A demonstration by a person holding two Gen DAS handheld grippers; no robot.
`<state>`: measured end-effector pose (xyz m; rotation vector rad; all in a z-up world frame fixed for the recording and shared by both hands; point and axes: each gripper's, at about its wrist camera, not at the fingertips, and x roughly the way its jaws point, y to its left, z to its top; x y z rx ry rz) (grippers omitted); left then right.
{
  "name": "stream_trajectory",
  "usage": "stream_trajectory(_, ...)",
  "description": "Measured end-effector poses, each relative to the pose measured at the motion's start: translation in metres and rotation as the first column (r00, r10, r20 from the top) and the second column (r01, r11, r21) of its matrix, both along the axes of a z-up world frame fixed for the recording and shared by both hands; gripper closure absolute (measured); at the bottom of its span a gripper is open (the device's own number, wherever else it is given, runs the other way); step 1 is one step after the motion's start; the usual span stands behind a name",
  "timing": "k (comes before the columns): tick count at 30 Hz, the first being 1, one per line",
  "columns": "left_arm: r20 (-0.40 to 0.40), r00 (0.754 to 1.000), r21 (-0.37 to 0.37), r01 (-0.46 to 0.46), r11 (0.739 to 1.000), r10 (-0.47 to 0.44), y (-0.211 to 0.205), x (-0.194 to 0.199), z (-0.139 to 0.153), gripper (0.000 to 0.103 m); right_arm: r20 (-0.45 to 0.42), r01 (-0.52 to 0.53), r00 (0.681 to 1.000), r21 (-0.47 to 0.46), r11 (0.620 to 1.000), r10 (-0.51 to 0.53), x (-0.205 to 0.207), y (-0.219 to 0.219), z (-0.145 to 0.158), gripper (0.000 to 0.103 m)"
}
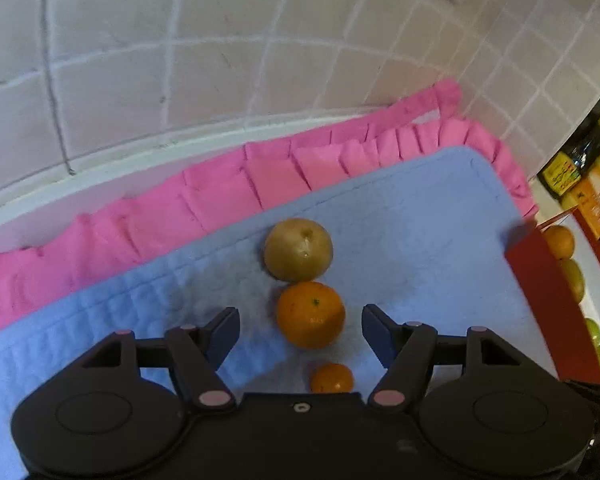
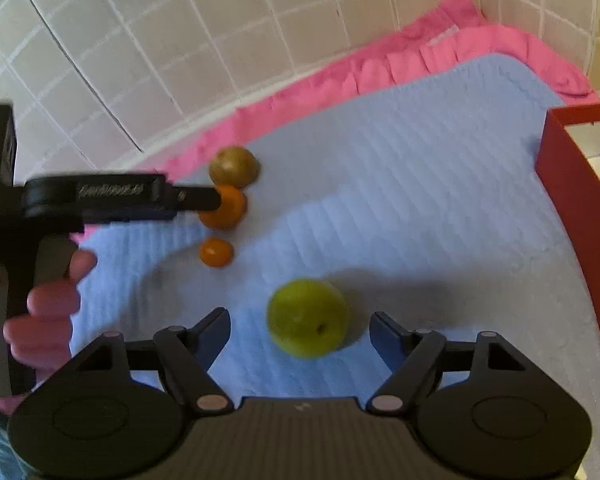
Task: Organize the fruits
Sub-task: 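Grasp a tangerine with the left tool while the right tool grasps a green apple, then carry the tangerine and green apple into the red box and open both tools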
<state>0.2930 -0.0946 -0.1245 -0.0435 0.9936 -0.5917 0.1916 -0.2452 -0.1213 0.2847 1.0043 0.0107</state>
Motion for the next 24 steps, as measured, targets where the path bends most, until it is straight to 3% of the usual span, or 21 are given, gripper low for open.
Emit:
stream_trajectory(6,-0.002,1.000,0.007,0.016,1.000,-0.016,-0.012,0.003,-0.007,0.024,-0.010,0.002,1.000,-0.016,1.000,-0.003,0.004,0.005,-0.011,0.024)
stream_trajectory(8,0.009,1.000,0.025,0.022,0.999,-0.022,-0.016,0.002,-0.007,0.029,-0.004,0.000,1.000,-0.030,1.000,-0.001,0.008,0.007,-0.012,0.024)
stream_trajectory(10,0.025,0.999,0.044,0.029,0.999,-0.030,-0.020,0.002,-0.008,0.050,0.001,0.000,1.000,-0.042,0.999,0.000,0.012,0.009,-0.013,0.024)
stream_trajectory(11,0.024,0.999,0.043,0.032,0.999,-0.033,-0.021,0.003,-0.009,0.054,0.003,0.001,1.000,-0.044,0.999,0.000,0.014,0.009,-0.014,0.024)
stream_trajectory(16,0.032,0.999,0.040,0.031,0.999,-0.032,-0.017,0.001,-0.008,0.056,0.007,-0.015,1.000,-0.056,0.998,0.015,0.017,0.013,-0.015,0.027)
stream_trajectory(18,0.037,0.999,0.042,0.029,0.999,-0.030,-0.014,-0.002,-0.007,0.056,0.012,-0.005,1.000,-0.062,0.998,0.006,0.017,0.012,-0.016,0.032)
stream_trajectory(21,0.041,0.999,0.038,0.025,0.999,-0.026,-0.012,-0.007,-0.004,0.056,0.018,-0.011,1.000,-0.076,0.997,0.012,0.016,0.011,-0.015,0.051)
stream_trajectory(24,0.061,0.998,0.033,0.018,0.999,-0.020,-0.007,-0.016,0.005,0.056,0.022,-0.011,1.000,-0.030,0.999,0.012,0.011,0.005,-0.014,0.051)
